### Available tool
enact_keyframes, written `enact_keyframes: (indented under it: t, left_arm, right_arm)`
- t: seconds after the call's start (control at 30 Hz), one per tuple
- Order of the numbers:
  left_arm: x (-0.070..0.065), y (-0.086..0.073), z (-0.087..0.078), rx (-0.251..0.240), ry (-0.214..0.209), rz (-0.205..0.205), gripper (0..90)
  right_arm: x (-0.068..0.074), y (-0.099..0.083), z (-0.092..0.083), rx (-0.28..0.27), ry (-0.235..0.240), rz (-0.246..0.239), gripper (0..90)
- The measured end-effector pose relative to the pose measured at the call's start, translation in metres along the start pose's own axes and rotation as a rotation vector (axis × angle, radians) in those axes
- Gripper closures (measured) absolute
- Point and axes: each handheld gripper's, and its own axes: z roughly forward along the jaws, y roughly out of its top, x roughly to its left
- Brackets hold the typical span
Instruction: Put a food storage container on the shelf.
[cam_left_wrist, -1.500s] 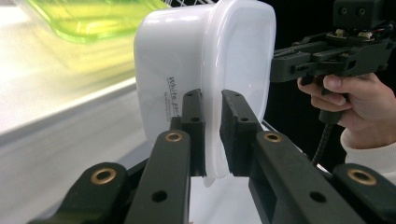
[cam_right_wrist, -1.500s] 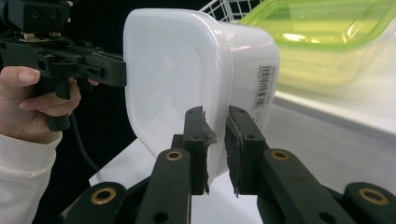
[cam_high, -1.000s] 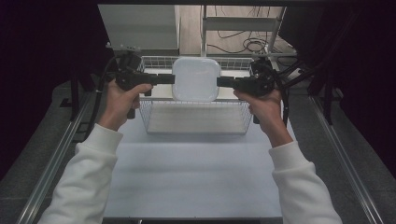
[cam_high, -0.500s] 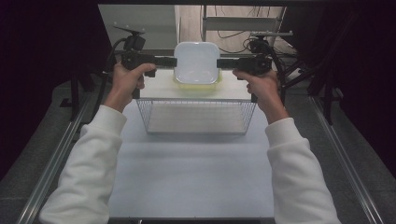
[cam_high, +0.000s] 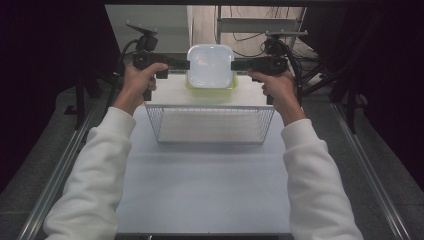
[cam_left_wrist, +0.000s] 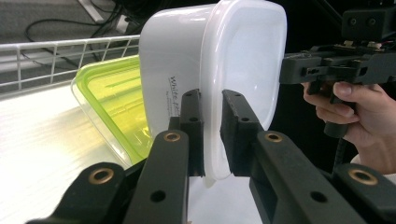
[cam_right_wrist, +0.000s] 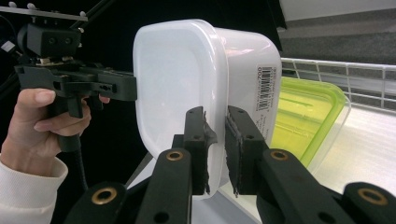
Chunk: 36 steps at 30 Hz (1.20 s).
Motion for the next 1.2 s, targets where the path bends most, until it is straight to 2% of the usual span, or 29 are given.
enact_keyframes:
  t: [0.1, 0.2, 0.3, 0.53, 0.73, 0.83, 0.9, 0.93, 1.0, 1.2]
  left_arm:
    - [0.005, 0.002, 0.002, 0.010, 0.002, -0.029, 79.5]
    - [0.012, 0.005, 0.003, 0.014, -0.020, -0.060, 79.5]
    - [0.018, 0.009, 0.005, 0.014, -0.044, -0.116, 79.6]
    - [0.034, 0.017, 0.010, 0.012, -0.104, -0.224, 79.3]
    - [0.047, 0.021, 0.017, -0.018, -0.133, -0.299, 77.7]
    - [0.052, 0.021, 0.020, -0.034, -0.131, -0.322, 76.7]
    - [0.055, 0.022, 0.023, -0.026, -0.121, -0.329, 76.2]
    - [0.058, 0.021, 0.024, -0.037, -0.138, -0.338, 76.3]
    - [0.059, 0.021, 0.025, -0.043, -0.142, -0.339, 76.5]
    - [0.060, 0.021, 0.026, -0.050, -0.149, -0.341, 76.4]
  right_arm:
    - [-0.002, 0.004, 0.003, 0.012, -0.002, 0.025, 78.5]
    - [-0.007, 0.007, 0.007, 0.024, -0.003, 0.065, 78.3]
    - [-0.013, 0.010, 0.011, 0.024, 0.011, 0.106, 77.6]
    - [-0.028, 0.016, 0.016, 0.001, 0.045, 0.214, 76.7]
    - [-0.041, 0.016, 0.022, -0.027, 0.074, 0.299, 74.6]
    - [-0.046, 0.015, 0.026, -0.040, 0.080, 0.333, 73.0]
    - [-0.049, 0.014, 0.029, -0.035, 0.072, 0.352, 70.8]
    - [-0.050, 0.014, 0.030, -0.034, 0.071, 0.356, 70.6]
    - [-0.053, 0.014, 0.030, -0.045, 0.086, 0.382, 70.8]
    - [-0.057, 0.013, 0.031, -0.059, 0.107, 0.411, 70.1]
